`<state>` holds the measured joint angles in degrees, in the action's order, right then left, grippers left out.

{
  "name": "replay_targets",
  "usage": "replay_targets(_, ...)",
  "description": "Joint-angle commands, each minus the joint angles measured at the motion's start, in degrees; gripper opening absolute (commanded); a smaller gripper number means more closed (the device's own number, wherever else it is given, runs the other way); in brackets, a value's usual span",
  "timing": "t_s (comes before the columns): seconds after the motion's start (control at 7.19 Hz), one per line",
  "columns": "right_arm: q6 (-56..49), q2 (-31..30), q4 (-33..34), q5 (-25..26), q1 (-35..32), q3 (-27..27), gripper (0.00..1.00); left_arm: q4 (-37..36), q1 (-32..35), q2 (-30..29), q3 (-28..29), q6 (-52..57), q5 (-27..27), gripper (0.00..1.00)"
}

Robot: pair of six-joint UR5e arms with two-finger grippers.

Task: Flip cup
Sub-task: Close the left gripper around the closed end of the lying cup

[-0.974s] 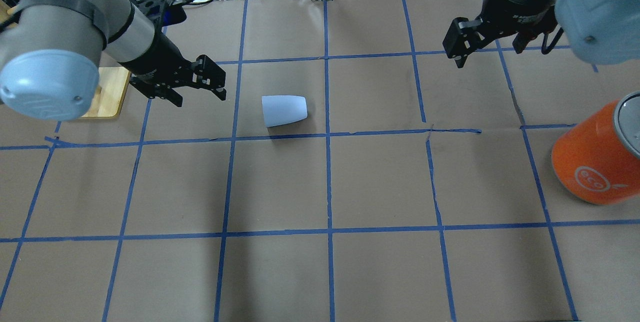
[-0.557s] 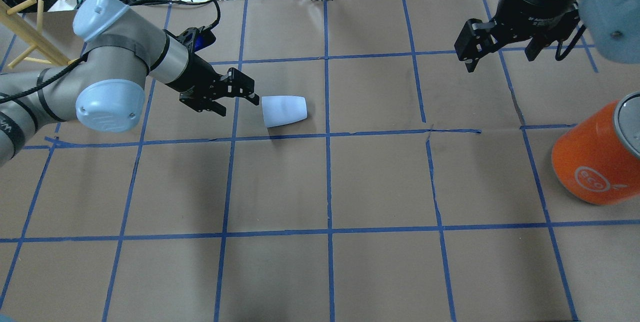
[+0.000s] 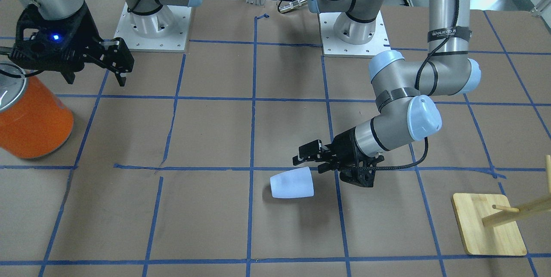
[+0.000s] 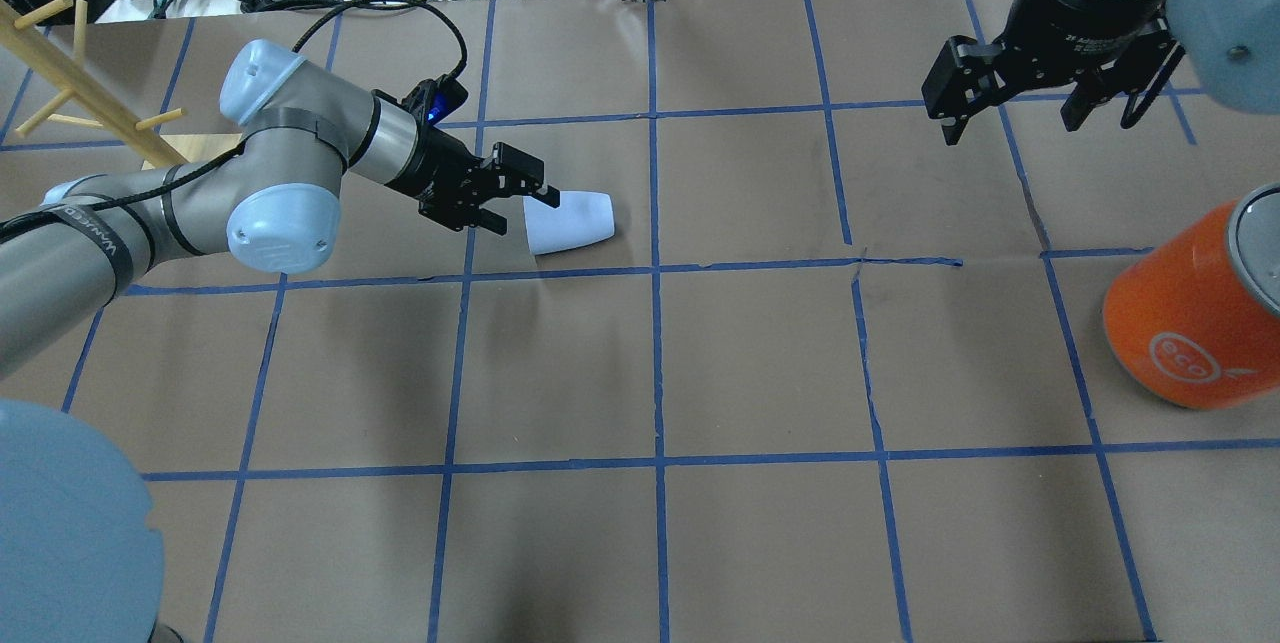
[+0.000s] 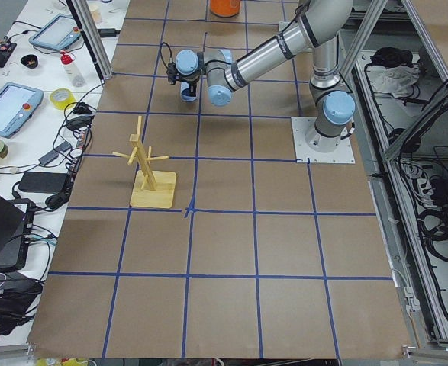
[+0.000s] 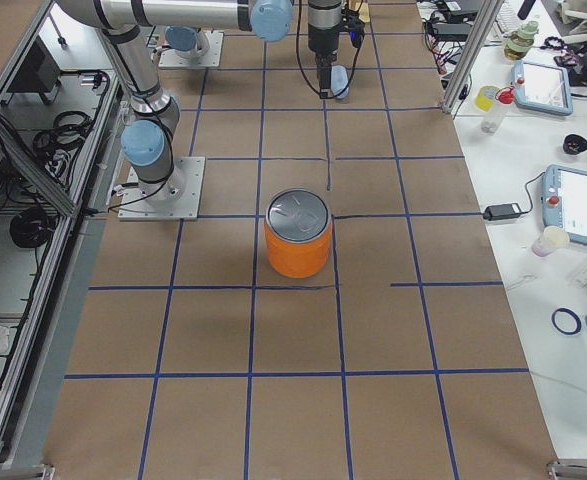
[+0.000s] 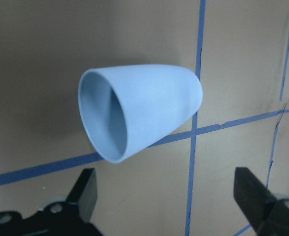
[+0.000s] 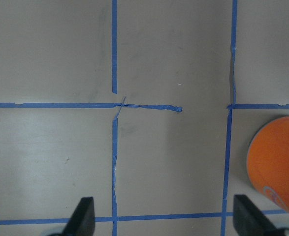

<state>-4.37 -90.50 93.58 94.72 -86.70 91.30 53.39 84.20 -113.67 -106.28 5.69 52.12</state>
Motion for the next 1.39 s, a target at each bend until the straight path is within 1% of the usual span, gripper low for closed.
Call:
replay_targets(0.0, 0.7, 0.4, -0.1, -0.3, 0.0, -0.4, 1.0, -4.0, 0.0, -3.3, 0.4, 0.0, -1.0, 1.0)
replay_targets(0.14, 0.6, 0.5, 0.6, 0.0, 0.0, -0.9, 1.0, -5.6, 0.1, -4.2, 0.3, -0.3, -1.8, 1.0)
replay_targets(0.28, 0.6, 0.5, 0.6, 0.3, 0.0, -0.7, 1.0, -5.3, 0.2, -4.6, -0.1, -0.9, -8.1, 1.0)
replay_targets(0.42, 0.8, 0.5, 0.6, -0.3, 0.0, 0.0, 1.0, -5.1, 0.2, -4.8, 0.0, -1.3, -9.7, 1.0)
replay_targets(0.56, 1.2, 0.5, 0.6, -0.4, -0.1, -0.3, 1.0, -5.0, 0.3, -4.8, 0.0, -3.2, -9.8, 0.98)
replay_targets(0.7, 1.7, 0.4, 0.0, -0.3, 0.0, -0.4, 1.0, -5.0, 0.3, -4.9, 0.0, -6.1, -10.0, 0.73)
replay_targets(0.83, 1.7, 0.4, -0.1, -0.4, 0.0, -0.4, 1.0, -5.0, 0.3, -4.9, 0.1, -6.2, -11.2, 0.4)
replay_targets(0.97, 1.7, 0.3, -0.1, -0.3, 0.0, -0.5, 1.0, -5.0, 0.3, -4.8, 0.2, -6.2, -11.7, 0.16)
replay_targets(1.11, 1.7, 0.0, -0.2, -0.3, 0.0, -0.5, 1.0, -5.0, 0.3, -4.5, 0.2, -6.4, -11.7, 0.0)
replay_targets(1.25, 1.7, -0.1, -0.3, -1.6, 0.0, -0.6, 1.0, -5.0, 0.3, -4.2, 0.2, -8.5, -12.6, 0.0)
